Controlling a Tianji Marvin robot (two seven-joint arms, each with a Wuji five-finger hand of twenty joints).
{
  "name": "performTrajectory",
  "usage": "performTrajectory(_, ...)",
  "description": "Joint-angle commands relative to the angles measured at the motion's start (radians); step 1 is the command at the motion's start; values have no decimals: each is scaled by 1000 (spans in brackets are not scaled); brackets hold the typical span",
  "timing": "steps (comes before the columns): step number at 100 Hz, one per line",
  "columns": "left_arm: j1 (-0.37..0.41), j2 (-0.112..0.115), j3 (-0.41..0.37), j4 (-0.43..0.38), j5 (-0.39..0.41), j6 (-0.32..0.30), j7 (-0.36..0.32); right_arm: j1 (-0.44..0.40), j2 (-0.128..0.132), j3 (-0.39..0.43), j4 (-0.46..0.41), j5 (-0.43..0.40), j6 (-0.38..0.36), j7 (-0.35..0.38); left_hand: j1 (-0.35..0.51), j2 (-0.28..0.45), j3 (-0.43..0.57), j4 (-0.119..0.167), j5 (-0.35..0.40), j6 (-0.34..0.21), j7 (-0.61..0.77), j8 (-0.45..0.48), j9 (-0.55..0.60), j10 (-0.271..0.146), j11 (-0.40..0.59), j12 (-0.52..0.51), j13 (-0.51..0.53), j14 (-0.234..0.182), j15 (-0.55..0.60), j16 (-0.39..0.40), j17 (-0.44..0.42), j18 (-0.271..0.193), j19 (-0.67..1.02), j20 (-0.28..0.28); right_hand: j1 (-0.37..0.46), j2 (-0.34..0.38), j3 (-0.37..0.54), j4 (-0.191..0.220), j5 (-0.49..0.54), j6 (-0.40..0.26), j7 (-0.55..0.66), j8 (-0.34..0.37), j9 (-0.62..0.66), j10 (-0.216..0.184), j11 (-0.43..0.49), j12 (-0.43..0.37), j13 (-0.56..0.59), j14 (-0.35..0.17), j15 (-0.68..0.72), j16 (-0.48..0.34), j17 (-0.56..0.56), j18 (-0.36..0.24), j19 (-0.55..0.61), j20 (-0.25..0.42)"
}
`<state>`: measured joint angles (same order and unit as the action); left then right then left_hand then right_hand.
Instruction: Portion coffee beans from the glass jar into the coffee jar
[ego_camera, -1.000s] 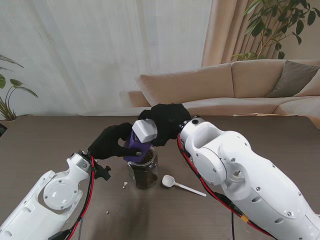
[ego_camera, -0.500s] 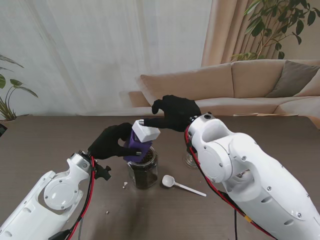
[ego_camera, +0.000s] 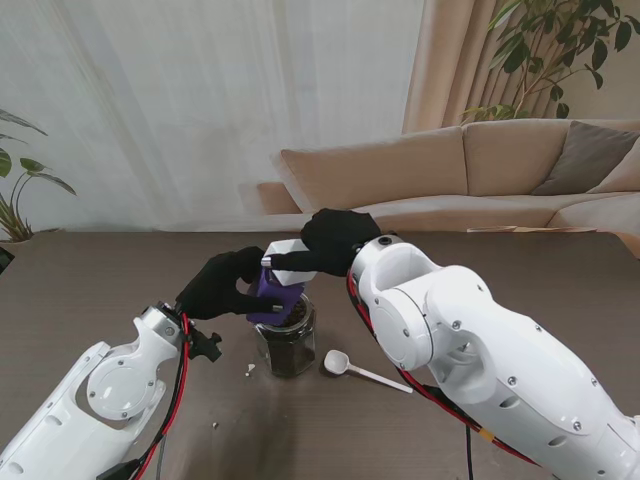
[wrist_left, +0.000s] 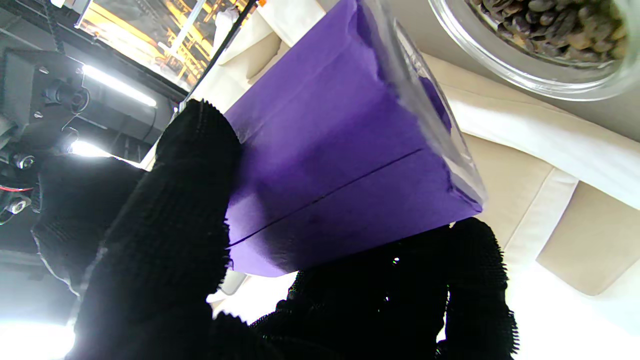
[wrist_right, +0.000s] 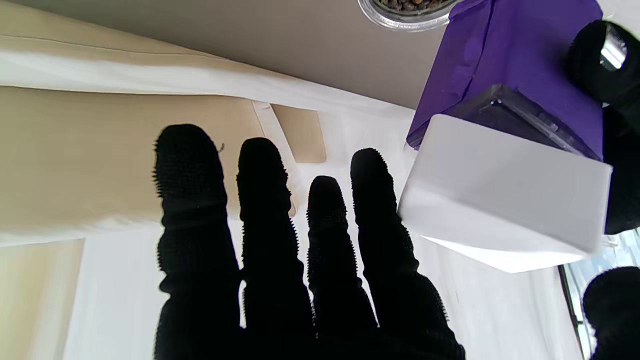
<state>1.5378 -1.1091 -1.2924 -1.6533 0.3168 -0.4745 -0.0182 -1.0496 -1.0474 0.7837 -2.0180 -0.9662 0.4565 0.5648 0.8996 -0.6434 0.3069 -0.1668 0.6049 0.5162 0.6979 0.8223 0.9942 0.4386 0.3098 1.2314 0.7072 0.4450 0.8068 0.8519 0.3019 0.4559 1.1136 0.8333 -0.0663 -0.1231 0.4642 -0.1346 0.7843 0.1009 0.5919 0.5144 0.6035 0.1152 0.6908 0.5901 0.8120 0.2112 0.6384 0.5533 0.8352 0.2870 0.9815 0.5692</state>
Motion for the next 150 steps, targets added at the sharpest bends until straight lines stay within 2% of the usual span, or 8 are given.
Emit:
performTrajectory(1,2,-4,-2,-8,-2,1,-15,2,2,-10,2,-10,-29,36,202,159,300,73,56,-42,429,65,71,-97,89,25,39,27,13,13,1,-55,64,27,34,-28,14,28,46,-89,0,2,27,19,2,21,41,2,15,10,-440,27,32,16)
performTrajectory(23,1,-4,-2,-5,-2,-6,-14,4,3,-4,8,-33,-75,54,201,159,299,73,56,-43,430,66,71,-98,89,26,39,26,13,13,1,-56,63,27,271,-159,52,48,0,-126,-12,18,38,6,4,26,72,-23,22,12,-418,18,43,8)
performTrajectory(42,3,-4,-3,-7,0,-5,-14,0,6,12,17,-36,-107,63,201,159,299,73,56,-42,429,66,71,-98,89,26,38,26,12,13,0,-58,63,27,276,-288,334,8,-199,-183,-74,20,4,-23,11,25,69,-37,21,13,-420,10,44,-8)
performTrajectory(76,-1,-3,-1,-3,-2,-6,-18,36,8,-5,67,37,-108,50,202,159,299,74,56,-43,430,66,71,-98,90,26,37,25,13,13,0,-57,63,27,328,-372,131,25,-380,-241,-177,2,-56,-28,-16,-12,31,-15,-34,-5,-435,18,22,-9)
performTrajectory(92,-3,-3,1,-1,-4,-4,-21,39,1,-13,97,103,-91,-10,202,160,298,73,56,-42,429,66,70,-98,89,26,36,27,12,13,-2,-58,62,27,406,-397,147,33,-317,-218,-46,81,-23,15,-16,-49,46,-1,-85,-31,-420,36,13,-12)
performTrajectory(105,-3,-3,2,0,-3,-3,-19,13,-12,0,116,122,-112,-95,202,159,298,74,57,-41,428,66,71,-96,89,26,36,28,12,13,-1,-57,62,28,404,-453,523,-12,-169,-238,168,163,92,7,12,-49,108,-23,-62,-24,-380,33,36,-24)
performTrajectory(112,-2,-4,2,0,-2,-2,-17,-2,-19,11,124,120,-135,-142,202,159,298,73,57,-42,429,66,71,-97,89,26,37,29,12,13,-1,-57,62,28,486,-518,580,-168,-88,-308,409,3,221,-31,23,-34,183,-55,-31,-18,-330,30,72,-44)
performTrajectory(150,7,-6,-3,-3,6,10,-7,-67,-38,92,106,207,-158,-256,203,160,297,74,56,-41,427,66,70,-96,89,26,35,28,12,13,-2,-57,62,28,556,-600,714,-173,57,-328,523,-22,437,-87,-11,35,332,-102,-31,5,-244,31,123,-69)
